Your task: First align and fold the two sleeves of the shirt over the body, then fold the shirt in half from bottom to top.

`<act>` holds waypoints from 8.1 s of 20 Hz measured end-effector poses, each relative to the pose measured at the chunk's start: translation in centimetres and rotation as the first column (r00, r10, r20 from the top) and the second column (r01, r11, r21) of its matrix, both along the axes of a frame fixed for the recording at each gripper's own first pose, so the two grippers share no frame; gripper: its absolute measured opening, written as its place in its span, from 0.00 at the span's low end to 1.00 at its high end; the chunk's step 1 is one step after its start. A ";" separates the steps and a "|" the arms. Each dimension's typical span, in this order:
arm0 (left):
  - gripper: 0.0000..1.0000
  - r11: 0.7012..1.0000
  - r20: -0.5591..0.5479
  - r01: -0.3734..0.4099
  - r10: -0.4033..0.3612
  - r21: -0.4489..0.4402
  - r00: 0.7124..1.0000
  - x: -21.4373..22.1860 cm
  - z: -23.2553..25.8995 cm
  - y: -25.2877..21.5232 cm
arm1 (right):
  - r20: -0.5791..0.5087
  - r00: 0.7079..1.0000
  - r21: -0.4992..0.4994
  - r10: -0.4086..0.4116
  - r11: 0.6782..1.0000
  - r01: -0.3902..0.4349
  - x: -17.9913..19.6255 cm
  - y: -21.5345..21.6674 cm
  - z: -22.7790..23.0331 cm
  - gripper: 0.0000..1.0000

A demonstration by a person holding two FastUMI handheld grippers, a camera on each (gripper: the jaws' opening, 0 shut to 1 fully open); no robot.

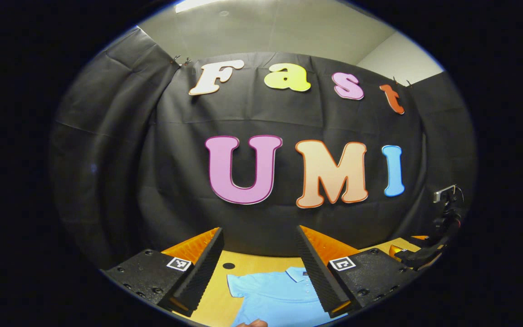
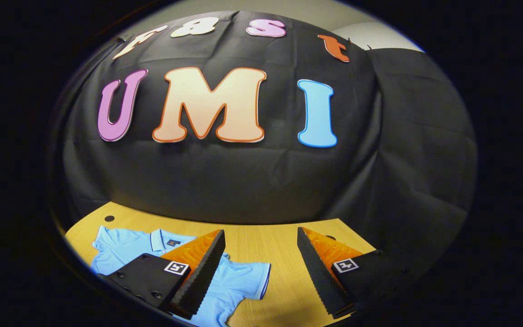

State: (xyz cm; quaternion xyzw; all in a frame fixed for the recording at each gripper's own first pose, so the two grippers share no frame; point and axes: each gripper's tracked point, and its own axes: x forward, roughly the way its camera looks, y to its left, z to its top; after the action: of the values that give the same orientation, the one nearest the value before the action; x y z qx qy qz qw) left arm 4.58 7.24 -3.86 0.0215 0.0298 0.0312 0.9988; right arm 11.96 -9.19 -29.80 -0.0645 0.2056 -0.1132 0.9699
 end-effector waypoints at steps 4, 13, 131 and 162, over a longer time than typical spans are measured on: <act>0.94 1.000 -0.024 -0.025 0.025 0.018 0.999 0.2 -0.4 2.3 | -0.114 0.993 0.009 -0.031 0.999 0.032 -0.5 0.1 -5.6 0.99; 0.93 0.998 -0.041 -0.029 0.031 0.051 0.999 1.1 -0.9 4.0 | -0.353 0.927 0.032 -0.127 0.989 0.148 -2.6 -2.1 -16.6 1.00; 0.95 0.993 -0.571 0.115 -0.110 -0.027 0.814 -10.8 -27.4 -6.3 | -0.219 0.939 0.342 0.264 0.922 -0.179 -21.9 3.3 -2.7 0.99; 0.38 0.981 -0.704 0.168 -0.185 -0.095 0.685 -29.0 -36.5 0.5 | -0.510 0.841 0.286 0.182 0.958 -0.034 -40.5 10.8 -14.0 0.15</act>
State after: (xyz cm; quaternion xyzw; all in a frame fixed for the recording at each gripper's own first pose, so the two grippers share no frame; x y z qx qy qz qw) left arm -24.47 7.75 -40.40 0.0230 0.4102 -0.0760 0.9085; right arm -28.50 1.58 -43.80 0.0256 0.4749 -0.0072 0.8796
